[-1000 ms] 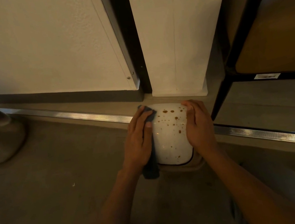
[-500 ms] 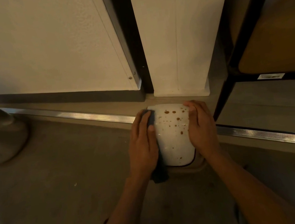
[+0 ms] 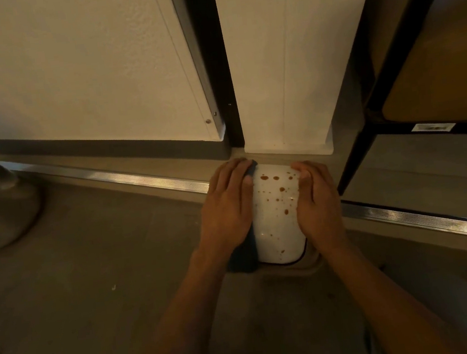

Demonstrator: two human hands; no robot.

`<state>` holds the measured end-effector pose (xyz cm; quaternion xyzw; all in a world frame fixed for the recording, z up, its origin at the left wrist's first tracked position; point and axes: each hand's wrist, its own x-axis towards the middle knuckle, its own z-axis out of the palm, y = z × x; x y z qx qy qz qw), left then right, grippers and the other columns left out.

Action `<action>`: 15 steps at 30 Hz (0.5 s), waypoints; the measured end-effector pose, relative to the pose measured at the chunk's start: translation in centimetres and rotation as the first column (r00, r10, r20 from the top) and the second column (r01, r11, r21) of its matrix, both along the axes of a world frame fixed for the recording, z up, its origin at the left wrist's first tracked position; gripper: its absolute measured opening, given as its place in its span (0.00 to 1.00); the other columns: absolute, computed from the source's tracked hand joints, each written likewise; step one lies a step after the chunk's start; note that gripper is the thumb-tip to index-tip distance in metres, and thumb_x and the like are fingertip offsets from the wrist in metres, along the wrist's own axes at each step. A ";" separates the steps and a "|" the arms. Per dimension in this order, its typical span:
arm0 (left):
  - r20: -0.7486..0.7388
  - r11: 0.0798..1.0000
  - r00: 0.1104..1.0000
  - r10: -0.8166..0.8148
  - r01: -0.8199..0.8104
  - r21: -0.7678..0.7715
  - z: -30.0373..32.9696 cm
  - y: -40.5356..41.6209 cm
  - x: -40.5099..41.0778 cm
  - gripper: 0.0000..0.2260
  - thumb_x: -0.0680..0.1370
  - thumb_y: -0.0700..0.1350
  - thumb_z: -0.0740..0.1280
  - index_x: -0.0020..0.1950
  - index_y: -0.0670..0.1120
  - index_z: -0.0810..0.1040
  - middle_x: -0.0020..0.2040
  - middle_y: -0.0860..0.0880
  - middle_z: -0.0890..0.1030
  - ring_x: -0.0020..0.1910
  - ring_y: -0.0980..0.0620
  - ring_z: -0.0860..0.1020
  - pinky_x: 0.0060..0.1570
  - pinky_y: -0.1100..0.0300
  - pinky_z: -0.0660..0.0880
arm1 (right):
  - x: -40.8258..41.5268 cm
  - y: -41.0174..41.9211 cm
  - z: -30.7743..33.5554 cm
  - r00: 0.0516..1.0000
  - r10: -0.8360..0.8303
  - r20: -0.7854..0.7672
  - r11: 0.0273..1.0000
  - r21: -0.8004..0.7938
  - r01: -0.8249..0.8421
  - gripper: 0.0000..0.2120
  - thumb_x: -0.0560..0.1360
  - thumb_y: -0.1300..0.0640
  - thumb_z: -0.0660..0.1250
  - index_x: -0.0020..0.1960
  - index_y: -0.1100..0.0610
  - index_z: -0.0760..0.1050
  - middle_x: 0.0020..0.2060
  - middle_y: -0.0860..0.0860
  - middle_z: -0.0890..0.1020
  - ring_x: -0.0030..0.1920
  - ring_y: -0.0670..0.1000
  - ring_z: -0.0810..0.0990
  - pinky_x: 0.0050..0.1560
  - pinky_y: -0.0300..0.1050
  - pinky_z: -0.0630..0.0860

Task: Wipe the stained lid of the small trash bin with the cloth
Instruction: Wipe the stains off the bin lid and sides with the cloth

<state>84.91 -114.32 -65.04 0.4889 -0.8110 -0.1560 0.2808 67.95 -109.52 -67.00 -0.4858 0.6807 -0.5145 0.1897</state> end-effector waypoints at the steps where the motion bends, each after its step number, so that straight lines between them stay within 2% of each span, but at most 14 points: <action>1: -0.044 1.000 0.999 -0.010 0.010 0.004 -0.7 0.9 0.9 0.19 0.86 0.50 0.52 0.76 0.50 0.66 0.75 0.51 0.67 0.75 0.54 0.64 0.73 0.59 0.60 | 0.0 0.0 0.0 1.000 -0.002 -0.011 1.000 -0.010 0.001 0.16 0.85 0.51 0.50 0.64 0.54 0.73 0.57 0.43 0.72 0.60 0.46 0.73 0.64 0.43 0.70; 3: -0.157 0.997 0.987 -0.020 0.032 0.069 -1.4 1.6 1.9 0.18 0.86 0.50 0.52 0.77 0.53 0.63 0.77 0.52 0.64 0.76 0.55 0.62 0.74 0.58 0.61 | 0.0 -0.1 0.0 1.000 0.002 -0.015 1.000 -0.020 -0.003 0.17 0.85 0.51 0.50 0.64 0.54 0.73 0.57 0.43 0.72 0.60 0.46 0.73 0.64 0.42 0.69; 6: -0.201 0.986 0.979 0.033 0.001 0.169 -0.6 -0.6 1.0 0.17 0.86 0.54 0.50 0.72 0.55 0.68 0.71 0.52 0.71 0.69 0.55 0.70 0.66 0.58 0.67 | 0.0 0.0 0.0 1.000 0.008 -0.013 1.000 -0.008 -0.008 0.16 0.85 0.51 0.50 0.65 0.53 0.72 0.58 0.43 0.72 0.61 0.46 0.73 0.64 0.45 0.71; 8: -0.137 0.952 0.986 0.097 -0.052 0.300 0.6 -3.4 -0.3 0.17 0.86 0.55 0.50 0.66 0.54 0.75 0.63 0.52 0.77 0.61 0.54 0.74 0.57 0.59 0.68 | 0.0 0.0 0.0 1.000 0.010 0.004 1.000 -0.003 -0.010 0.16 0.85 0.51 0.50 0.64 0.54 0.72 0.58 0.43 0.72 0.61 0.47 0.73 0.64 0.49 0.72; 10: -0.002 0.918 0.996 0.094 -0.086 0.388 1.5 -5.3 -1.5 0.19 0.85 0.54 0.50 0.61 0.53 0.78 0.58 0.50 0.79 0.56 0.52 0.76 0.52 0.57 0.69 | 0.1 0.1 0.1 1.000 0.011 0.028 1.000 -0.004 -0.011 0.15 0.85 0.52 0.51 0.64 0.56 0.72 0.57 0.46 0.72 0.60 0.50 0.74 0.64 0.54 0.73; 12: 0.097 0.942 0.993 0.065 -0.094 0.322 1.8 -5.1 -2.0 0.19 0.85 0.54 0.49 0.60 0.52 0.78 0.56 0.49 0.80 0.54 0.52 0.76 0.52 0.55 0.70 | 0.1 0.1 0.2 0.999 0.005 0.039 1.000 -0.002 -0.005 0.15 0.85 0.52 0.51 0.63 0.56 0.72 0.57 0.48 0.74 0.60 0.51 0.74 0.63 0.56 0.74; 13: 0.105 0.968 0.993 0.052 -0.076 0.239 1.6 -4.2 -1.8 0.19 0.85 0.54 0.48 0.61 0.52 0.77 0.57 0.49 0.79 0.56 0.53 0.75 0.55 0.56 0.70 | 0.1 0.1 0.2 0.999 -0.002 0.038 1.000 0.004 0.002 0.15 0.85 0.51 0.51 0.63 0.55 0.72 0.57 0.49 0.74 0.60 0.51 0.74 0.63 0.55 0.74; 15: 0.049 0.999 0.999 0.007 -0.009 0.045 0.9 -1.4 -0.6 0.19 0.86 0.53 0.48 0.68 0.52 0.74 0.66 0.51 0.76 0.65 0.57 0.71 0.66 0.60 0.65 | 0.3 0.1 0.3 0.999 -0.012 0.033 1.000 0.015 0.011 0.16 0.84 0.50 0.50 0.63 0.55 0.72 0.58 0.50 0.75 0.60 0.50 0.74 0.64 0.54 0.73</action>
